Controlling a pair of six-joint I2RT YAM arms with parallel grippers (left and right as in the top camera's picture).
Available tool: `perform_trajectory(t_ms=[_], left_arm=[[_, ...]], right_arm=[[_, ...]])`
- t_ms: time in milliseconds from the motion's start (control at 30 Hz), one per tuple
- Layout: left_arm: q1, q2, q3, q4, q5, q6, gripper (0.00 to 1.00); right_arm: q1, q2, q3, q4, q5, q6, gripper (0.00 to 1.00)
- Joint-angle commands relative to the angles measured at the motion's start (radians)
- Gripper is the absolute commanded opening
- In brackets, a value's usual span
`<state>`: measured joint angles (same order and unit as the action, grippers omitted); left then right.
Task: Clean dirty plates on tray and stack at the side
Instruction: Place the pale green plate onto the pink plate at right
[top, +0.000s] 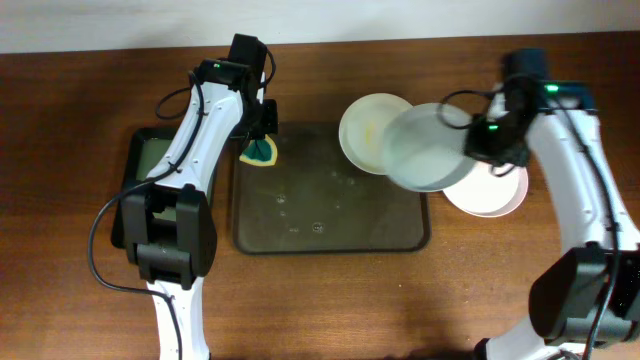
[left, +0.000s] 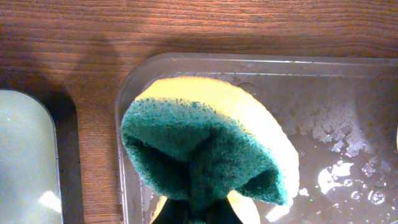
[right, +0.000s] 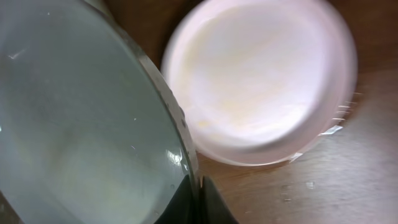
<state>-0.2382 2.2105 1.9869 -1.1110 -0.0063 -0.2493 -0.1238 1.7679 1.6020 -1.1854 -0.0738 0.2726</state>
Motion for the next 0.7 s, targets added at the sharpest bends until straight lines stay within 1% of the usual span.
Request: perform_trajectory(t_ms=[0, 167, 333, 400, 467, 500, 533, 567, 667], left_arm=[[0.001, 0.009, 0.014, 0.003, 0.010, 0.016, 0.00], [0.001, 0.010, 0.014, 0.003, 0.010, 0.016, 0.00], [0.001, 0.010, 0.014, 0.003, 0.010, 0.016, 0.00], [0.001, 0.009, 0.014, 0.003, 0.010, 0.016, 0.00], [0.001, 0.010, 0.014, 0.003, 0.010, 0.016, 0.00], [0.001, 0.009, 0.014, 0.003, 0.010, 0.016, 0.00], [0.001, 0.009, 0.014, 0.003, 0.010, 0.016, 0.00], [0.001, 0.009, 0.014, 0.003, 0.010, 0.016, 0.00], [0.001, 0.009, 0.014, 0.002, 0.010, 0.016, 0.00]], right_arm=[[-0.152, 0.008, -0.014, 0.015, -0.020, -0.011, 0.04], [-0.299, 0.012, -0.159, 0.132, -0.019, -0.011, 0.04], [-0.325, 0.013, -0.304, 0.303, -0.022, -0.010, 0.06], [-0.311, 0.014, -0.359, 0.382, -0.023, -0.010, 0.19], [-0.298, 0.014, -0.365, 0.391, -0.024, -0.010, 0.34], [-0.290, 0.014, -0.364, 0.399, -0.024, -0.010, 0.50], [-0.282, 0.014, -0.357, 0.402, -0.025, -0.010, 0.61], [-0.276, 0.014, -0.349, 0.400, -0.029, -0.010, 0.63], [-0.255, 0.011, -0.289, 0.354, -0.059, -0.011, 0.63]])
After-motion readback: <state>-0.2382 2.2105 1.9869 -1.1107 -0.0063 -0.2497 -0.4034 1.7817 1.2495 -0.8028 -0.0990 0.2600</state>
